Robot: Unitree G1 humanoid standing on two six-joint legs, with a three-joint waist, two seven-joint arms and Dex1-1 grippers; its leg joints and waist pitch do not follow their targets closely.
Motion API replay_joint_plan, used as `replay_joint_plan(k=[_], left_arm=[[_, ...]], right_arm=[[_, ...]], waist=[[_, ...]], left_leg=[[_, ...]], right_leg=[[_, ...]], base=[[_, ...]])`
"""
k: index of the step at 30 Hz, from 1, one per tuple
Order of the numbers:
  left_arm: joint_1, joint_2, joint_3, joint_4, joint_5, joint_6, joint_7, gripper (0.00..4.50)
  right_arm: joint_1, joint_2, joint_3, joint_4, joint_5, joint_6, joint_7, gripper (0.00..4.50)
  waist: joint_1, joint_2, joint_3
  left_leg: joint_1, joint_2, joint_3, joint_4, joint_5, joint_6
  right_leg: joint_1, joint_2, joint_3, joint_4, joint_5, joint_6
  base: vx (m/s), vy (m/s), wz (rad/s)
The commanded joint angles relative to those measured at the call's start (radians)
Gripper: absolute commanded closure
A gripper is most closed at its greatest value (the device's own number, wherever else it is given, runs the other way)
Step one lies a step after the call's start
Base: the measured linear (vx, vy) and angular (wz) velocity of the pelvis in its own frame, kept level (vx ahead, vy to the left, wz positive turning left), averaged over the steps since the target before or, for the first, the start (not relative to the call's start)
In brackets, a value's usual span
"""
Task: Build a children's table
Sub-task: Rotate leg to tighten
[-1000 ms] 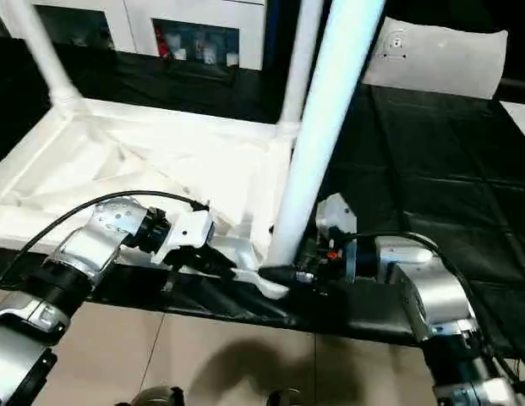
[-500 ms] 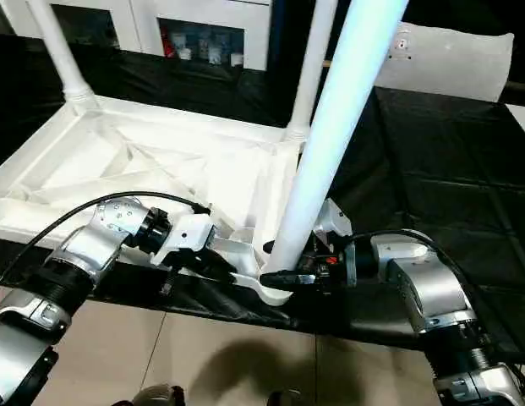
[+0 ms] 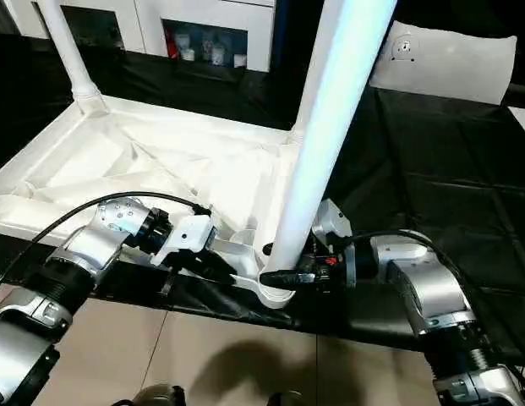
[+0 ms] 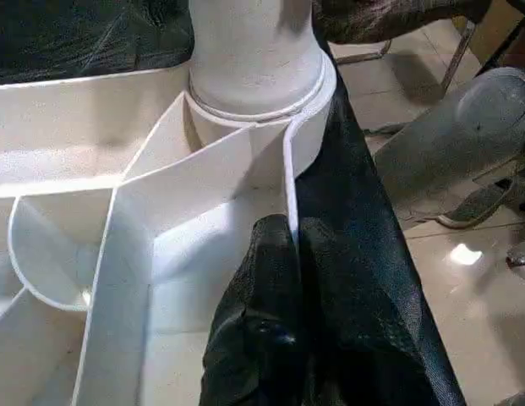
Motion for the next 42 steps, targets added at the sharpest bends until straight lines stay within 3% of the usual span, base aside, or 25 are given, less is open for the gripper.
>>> replay_joint_plan(k=[1, 5, 7, 13, 20, 22, 25, 29, 33, 35, 37, 39, 40, 42], left_arm=[[0.005, 0.004, -0.045, 0.039, 0.071, 0.002, 0.032, 4.50], [0.004, -0.003, -0.032, 0.050, 0.071, 0.017, 0.069, 4.50], [0.004, -0.008, -0.024, 0.054, 0.066, 0.027, 0.083, 4.50], [-0.003, -0.013, -0.018, 0.076, 0.083, 0.034, 0.141, 4.50], [-0.020, -0.071, 0.024, 0.086, 0.064, 0.146, 0.262, 4.50], [-0.035, -0.122, 0.050, 0.098, 0.056, 0.200, 0.353, 4.50], [-0.054, -0.171, 0.072, 0.112, 0.051, 0.248, 0.446, 4.50], [-0.089, -0.230, 0.108, 0.141, 0.046, 0.297, 0.577, 4.50], [-0.124, -0.276, 0.138, 0.171, 0.052, 0.324, 0.681, 4.50], [-0.149, -0.305, 0.152, 0.193, 0.067, 0.330, 0.750, 4.50], [-0.165, -0.320, 0.150, 0.206, 0.076, 0.323, 0.784, 4.50], [-0.168, -0.320, 0.144, 0.209, 0.081, 0.315, 0.785, 4.50], [-0.168, -0.319, 0.141, 0.210, 0.083, 0.311, 0.783, 4.50], [-0.161, -0.313, 0.133, 0.206, 0.090, 0.293, 0.765, 4.50]], right_arm=[[0.036, 0.011, 0.023, -0.040, 0.012, 0.013, 0.002, 2.41], [0.054, 0.034, 0.011, -0.051, 0.006, -0.001, -0.049, 2.45], [0.067, 0.041, 0.010, -0.061, 0.000, -0.012, -0.071, 2.46], [0.091, 0.073, -0.007, -0.076, -0.012, -0.023, -0.146, 2.51], [0.086, 0.168, -0.042, -0.037, -0.077, -0.019, -0.384, 2.56], [0.077, 0.241, -0.059, -0.023, -0.105, -0.001, -0.528, 2.57], [0.057, 0.320, -0.069, -0.005, -0.140, 0.021, -0.669, 2.59], [0.018, 0.429, -0.105, 0.039, -0.163, 0.054, -0.862, 2.59], [-0.016, 0.507, -0.132, 0.077, -0.186, 0.067, -1.001, 2.59], [-0.051, 0.571, -0.161, 0.115, -0.210, 0.078, -1.124, 2.59], [-0.076, 0.616, -0.193, 0.136, -0.220, 0.092, -1.219, 2.59], [-0.075, 0.626, -0.203, 0.130, -0.215, 0.094, -1.230, 2.59], [-0.073, 0.629, -0.204, 0.126, -0.213, 0.092, -1.230, 2.03], [-0.065, 0.629, -0.204, 0.116, -0.208, 0.087, -1.221, 2.03]], waist=[[-0.006, -0.006, -0.060], [-0.007, -0.003, -0.059], [-0.008, -0.005, -0.053], [-0.011, -0.003, -0.046], [-0.025, -0.004, -0.043], [-0.031, -0.004, -0.046], [-0.049, -0.002, -0.049], [-0.064, -0.001, -0.053], [-0.064, -0.002, -0.056], [-0.064, 0.002, -0.058], [-0.064, 0.002, -0.068], [-0.060, 0.004, -0.069], [-0.059, 0.006, -0.067], [-0.059, 0.005, -0.065]], left_leg=[[0.008, 0.047, -0.003, -0.061, -0.127, 0.095], [0.008, 0.046, -0.005, -0.064, -0.145, 0.086], [0.009, 0.045, -0.006, -0.068, -0.193, 0.066], [0.019, 0.045, -0.012, -0.078, -0.271, 0.033], [0.020, 0.042, -0.021, -0.084, -0.313, 0.006], [0.021, 0.044, -0.022, -0.083, -0.311, 0.005], [0.010, 0.045, -0.026, -0.091, -0.296, -0.008], [0.011, 0.041, -0.021, -0.088, -0.290, -0.003], [0.010, 0.036, -0.012, -0.080, -0.215, 0.028], [0.011, 0.034, -0.009, -0.078, -0.184, 0.035], [0.006, 0.032, -0.009, -0.073, -0.093, 0.043], [0.009, 0.031, -0.005, -0.068, -0.039, 0.071], [0.009, 0.031, -0.004, -0.068, -0.034, 0.088], [0.010, 0.032, -0.003, -0.069, -0.063, 0.099]], right_leg=[[0.055, -0.064, 0.060, -0.070, -0.123, -0.245], [0.054, -0.065, 0.059, -0.074, -0.149, -0.240], [0.053, -0.069, 0.060, -0.088, -0.256, -0.211], [0.046, -0.070, 0.061, -0.109, -0.429, -0.154], [0.039, -0.075, 0.058, -0.126, -0.572, -0.099], [0.038, -0.075, 0.057, -0.124, -0.548, -0.106], [0.045, -0.071, 0.054, -0.113, -0.463, -0.125], [0.043, -0.068, 0.060, -0.108, -0.375, -0.157], [0.048, -0.066, 0.066, -0.100, -0.269, -0.181], [0.046, -0.065, 0.067, -0.097, -0.236, -0.189], [0.055, -0.060, 0.066, -0.080, -0.108, -0.208], [0.055, -0.057, 0.067, -0.070, 0.009, -0.232], [0.056, -0.055, 0.066, -0.068, 0.048, -0.245], [0.058, -0.058, 0.066, -0.071, 0.030, -0.251]], base=[[0.000, 0.000, 0.00], [0.000, 0.000, 0.00], [0.000, 0.000, 0.00], [0.000, 0.000, 0.00], [0.000, 0.000, 0.00], [0.000, 0.000, 0.00], [0.000, 0.000, 0.00], [0.000, 0.000, 0.00], [0.000, 0.000, 0.00], [0.000, 0.000, 0.00], [0.000, 0.000, 0.00], [0.000, 0.000, 0.00], [0.000, 0.000, 0.00], [0.000, 0.000, 0.00]])
